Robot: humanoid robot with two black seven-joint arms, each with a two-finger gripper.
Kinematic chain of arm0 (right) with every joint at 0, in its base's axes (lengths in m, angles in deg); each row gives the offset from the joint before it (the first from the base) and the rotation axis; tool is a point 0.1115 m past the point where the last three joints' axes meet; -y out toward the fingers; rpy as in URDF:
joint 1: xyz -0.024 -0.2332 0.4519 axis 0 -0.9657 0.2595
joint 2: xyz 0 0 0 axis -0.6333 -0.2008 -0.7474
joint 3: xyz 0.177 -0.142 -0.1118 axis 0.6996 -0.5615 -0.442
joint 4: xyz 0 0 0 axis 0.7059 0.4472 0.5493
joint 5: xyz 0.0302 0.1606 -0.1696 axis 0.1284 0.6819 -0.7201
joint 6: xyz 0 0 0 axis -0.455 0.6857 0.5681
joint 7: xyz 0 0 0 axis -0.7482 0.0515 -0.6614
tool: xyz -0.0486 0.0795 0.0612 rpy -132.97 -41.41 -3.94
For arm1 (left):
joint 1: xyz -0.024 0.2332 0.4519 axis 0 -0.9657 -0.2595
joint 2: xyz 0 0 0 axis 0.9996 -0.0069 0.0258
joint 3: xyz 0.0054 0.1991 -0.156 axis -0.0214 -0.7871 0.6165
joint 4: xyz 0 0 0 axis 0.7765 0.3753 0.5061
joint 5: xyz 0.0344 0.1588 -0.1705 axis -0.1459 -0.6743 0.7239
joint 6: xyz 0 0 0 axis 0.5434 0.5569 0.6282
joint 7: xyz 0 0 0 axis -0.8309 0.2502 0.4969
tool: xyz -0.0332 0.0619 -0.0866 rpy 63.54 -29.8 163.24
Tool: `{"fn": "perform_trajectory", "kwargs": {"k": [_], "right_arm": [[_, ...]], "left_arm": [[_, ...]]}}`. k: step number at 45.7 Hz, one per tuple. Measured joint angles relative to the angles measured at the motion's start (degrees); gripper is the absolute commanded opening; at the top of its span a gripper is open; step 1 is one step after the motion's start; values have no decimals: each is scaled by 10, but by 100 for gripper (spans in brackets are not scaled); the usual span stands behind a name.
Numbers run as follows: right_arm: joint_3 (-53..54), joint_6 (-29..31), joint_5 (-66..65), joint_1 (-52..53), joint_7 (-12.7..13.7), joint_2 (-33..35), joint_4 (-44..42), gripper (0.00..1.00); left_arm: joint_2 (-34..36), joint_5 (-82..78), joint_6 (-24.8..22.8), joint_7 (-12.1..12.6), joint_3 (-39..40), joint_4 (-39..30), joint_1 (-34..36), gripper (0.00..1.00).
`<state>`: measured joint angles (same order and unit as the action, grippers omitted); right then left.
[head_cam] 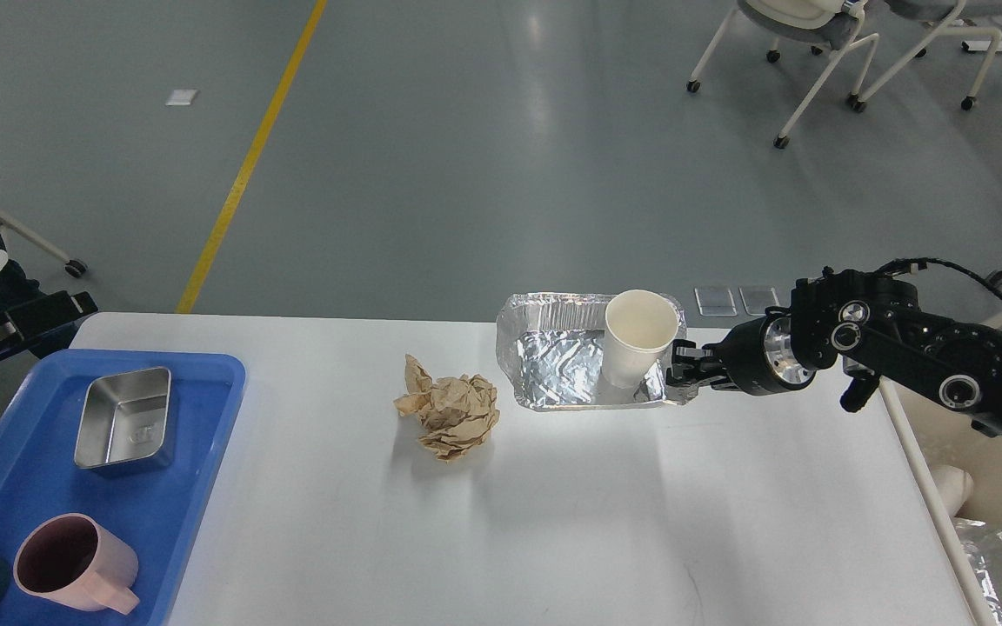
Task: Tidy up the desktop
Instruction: 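Place the paper cup into the held foil tray, release, then reach the left gripper to the crumpled brown paper and grasp it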
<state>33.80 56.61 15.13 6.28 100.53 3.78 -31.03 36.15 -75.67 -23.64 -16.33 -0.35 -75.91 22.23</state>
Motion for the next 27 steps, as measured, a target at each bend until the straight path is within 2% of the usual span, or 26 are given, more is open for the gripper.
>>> {"fn": "perform_trajectory", "kwargs": {"k": [6, 17, 27], "right_arm": [[0, 0, 0, 0, 0, 1, 1, 0], [0, -1, 0, 0, 0, -1, 0, 0], [4, -1, 0, 0, 0, -2, 0, 0]], "left_arm": [[11, 2, 24, -3, 0, -9, -22, 97], [21, 2, 25, -25, -9, -30, -29, 97], [-31, 0, -30, -21, -14, -21, -25, 97]]}}
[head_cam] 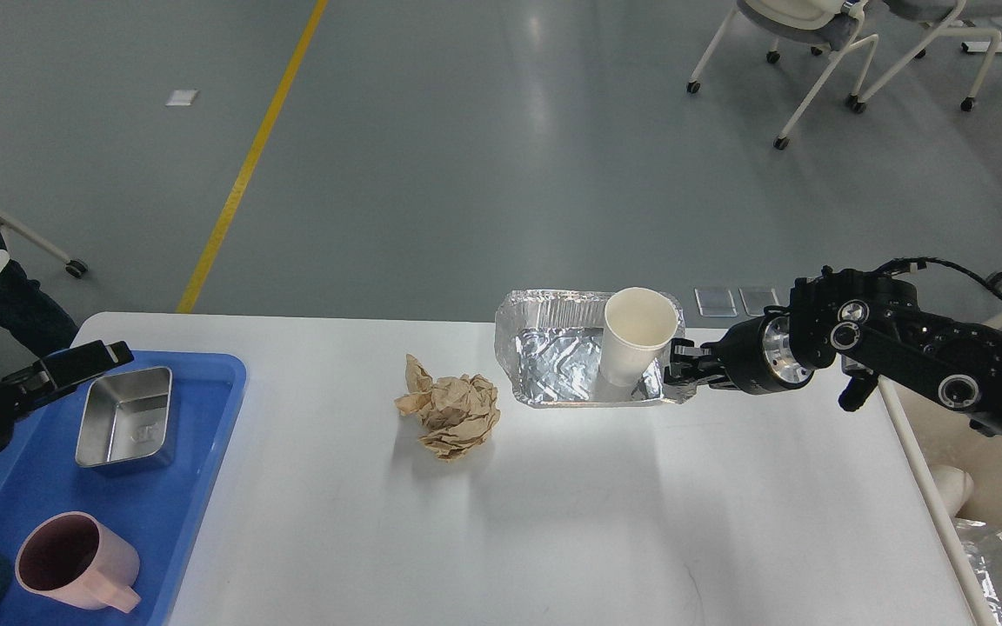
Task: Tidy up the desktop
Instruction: 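Reach the left gripper to the crumpled brown paper and grasp it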
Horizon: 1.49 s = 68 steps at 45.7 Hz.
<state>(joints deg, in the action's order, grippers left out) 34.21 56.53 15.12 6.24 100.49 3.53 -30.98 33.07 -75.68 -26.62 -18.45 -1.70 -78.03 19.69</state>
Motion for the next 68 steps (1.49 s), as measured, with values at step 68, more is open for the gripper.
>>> {"fn": "perform_trajectory", "kwargs": {"k": [68], "right_arm": [[15, 0, 0, -3, -6, 13, 0, 0]], "left_arm": [[-434, -427, -27, -36, -192, 258, 235, 97]]}}
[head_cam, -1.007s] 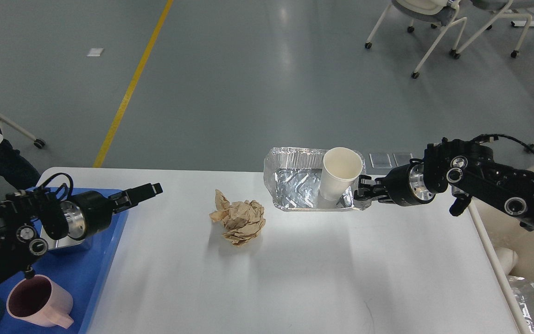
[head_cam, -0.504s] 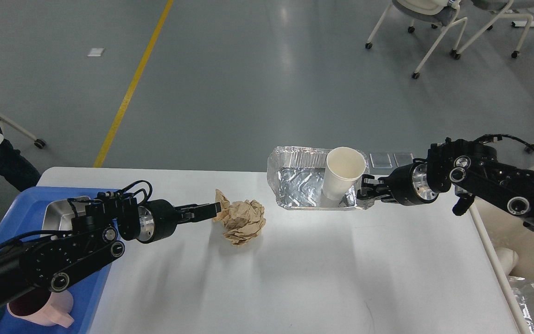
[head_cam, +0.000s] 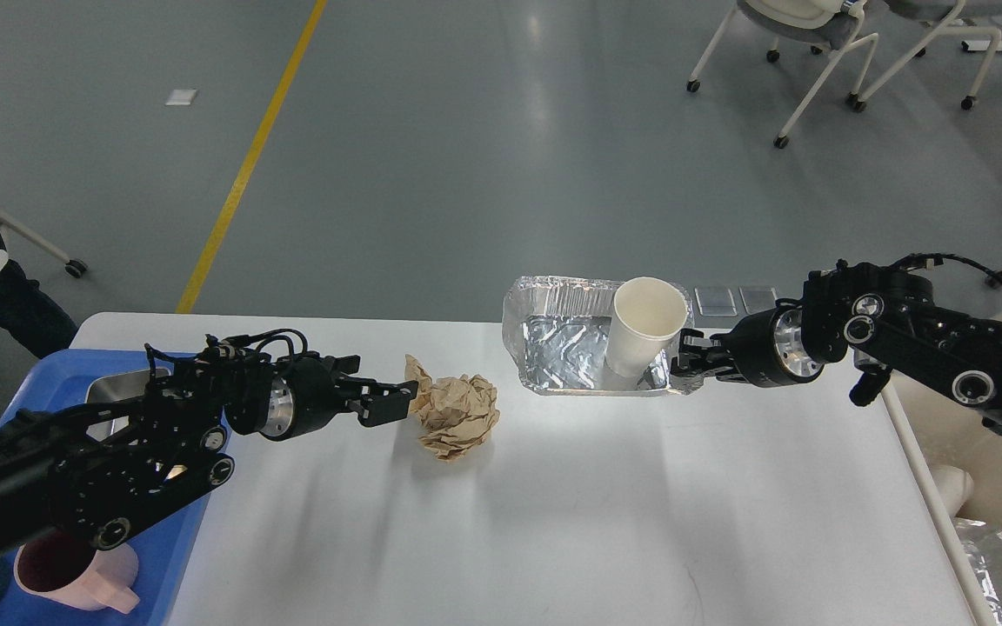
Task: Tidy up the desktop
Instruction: 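Reach the left gripper to the crumpled brown paper and grasp it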
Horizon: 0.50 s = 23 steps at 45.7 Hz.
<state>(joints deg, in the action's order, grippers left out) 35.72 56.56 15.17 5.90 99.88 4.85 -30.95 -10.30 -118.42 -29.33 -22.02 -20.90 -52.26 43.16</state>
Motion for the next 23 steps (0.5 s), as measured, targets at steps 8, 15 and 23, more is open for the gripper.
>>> {"fn": "perform_trajectory", "kwargs": {"k": [8, 15, 23], "right_arm": [[0, 0, 0, 1, 0, 1, 1, 0], [4, 0, 0, -1, 0, 4, 2, 0], [13, 0, 0, -5, 0, 9, 2, 0]], "left_arm": [[-51, -24, 1, 0, -1, 34, 9, 97], [-86, -26, 1, -2, -24, 72, 21, 97], [-118, -26, 2, -5, -41, 120, 26, 97]]}}
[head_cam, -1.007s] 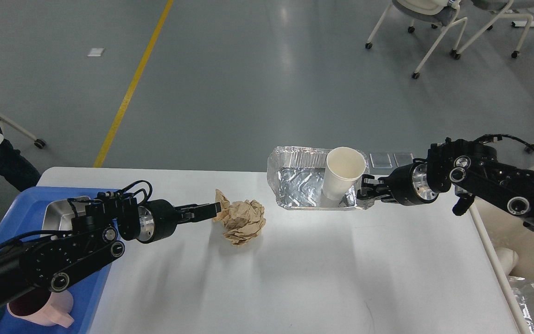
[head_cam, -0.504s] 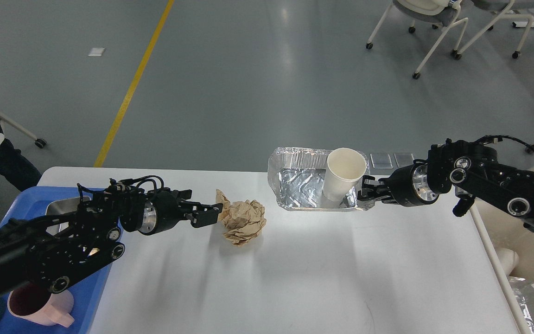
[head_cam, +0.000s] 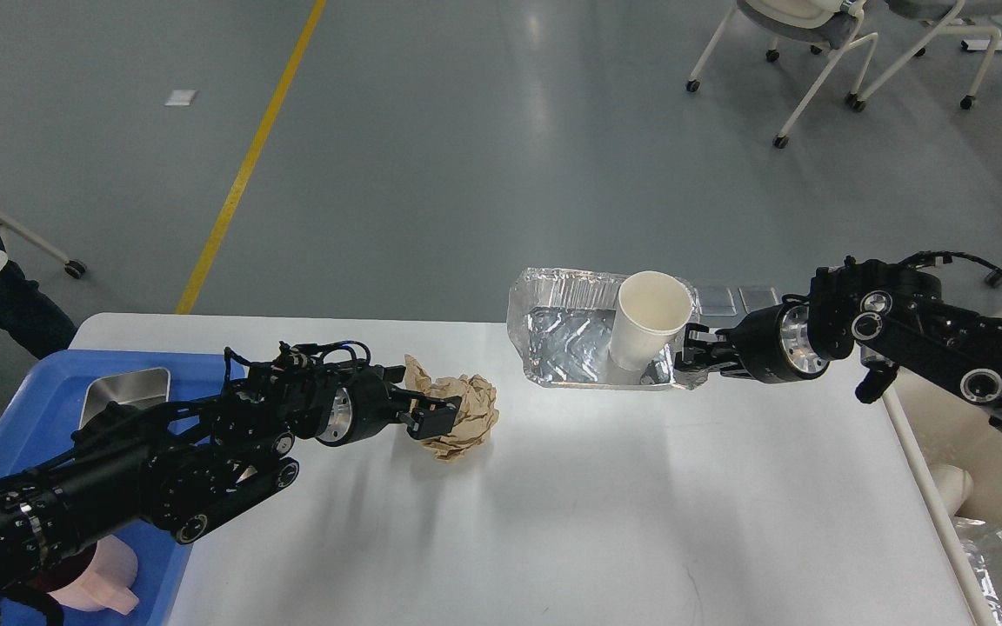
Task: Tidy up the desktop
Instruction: 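Reach the left gripper to the crumpled brown paper and grasp it, then lift the crumpled paper and drop it into the foil tray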
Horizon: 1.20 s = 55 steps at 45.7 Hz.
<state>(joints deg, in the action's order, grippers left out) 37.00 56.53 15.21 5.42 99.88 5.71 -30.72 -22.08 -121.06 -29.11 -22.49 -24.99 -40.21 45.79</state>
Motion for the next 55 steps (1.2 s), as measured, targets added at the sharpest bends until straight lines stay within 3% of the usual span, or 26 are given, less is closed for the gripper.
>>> {"fn": "perform_trajectory", "kwargs": {"k": [9, 18, 23, 28, 35, 37, 40, 45, 55], "right_arm": [[5, 0, 0, -6, -2, 9, 0, 0], [13, 0, 0, -11, -2, 7, 0, 0], [13, 0, 0, -12, -2, 6, 0, 0], [14, 0, 0, -12, -3, 5, 0, 0], [17, 0, 0, -12, -3, 5, 1, 0], [18, 0, 0, -12, -3, 5, 1, 0], [18, 0, 0, -12, -3, 5, 1, 0], [19, 0, 0, -12, -3, 6, 1, 0], [22, 0, 0, -10, -3, 4, 1, 0]], "left_arm": [[-54, 1, 17, -12, -7, 90, 4, 97], [-87, 8, 51, -36, -40, 135, 4, 96], [-106, 9, 78, -38, -65, 162, 4, 89], [-121, 11, 101, -39, -87, 176, 3, 72], [-126, 17, 108, -39, -95, 178, 2, 62], [-126, 17, 109, -39, -95, 178, 1, 51], [-126, 17, 110, -40, -96, 178, 1, 17], [-125, 19, 108, -41, -98, 177, 2, 1], [-124, 43, 97, -43, -98, 177, 5, 0]]}}
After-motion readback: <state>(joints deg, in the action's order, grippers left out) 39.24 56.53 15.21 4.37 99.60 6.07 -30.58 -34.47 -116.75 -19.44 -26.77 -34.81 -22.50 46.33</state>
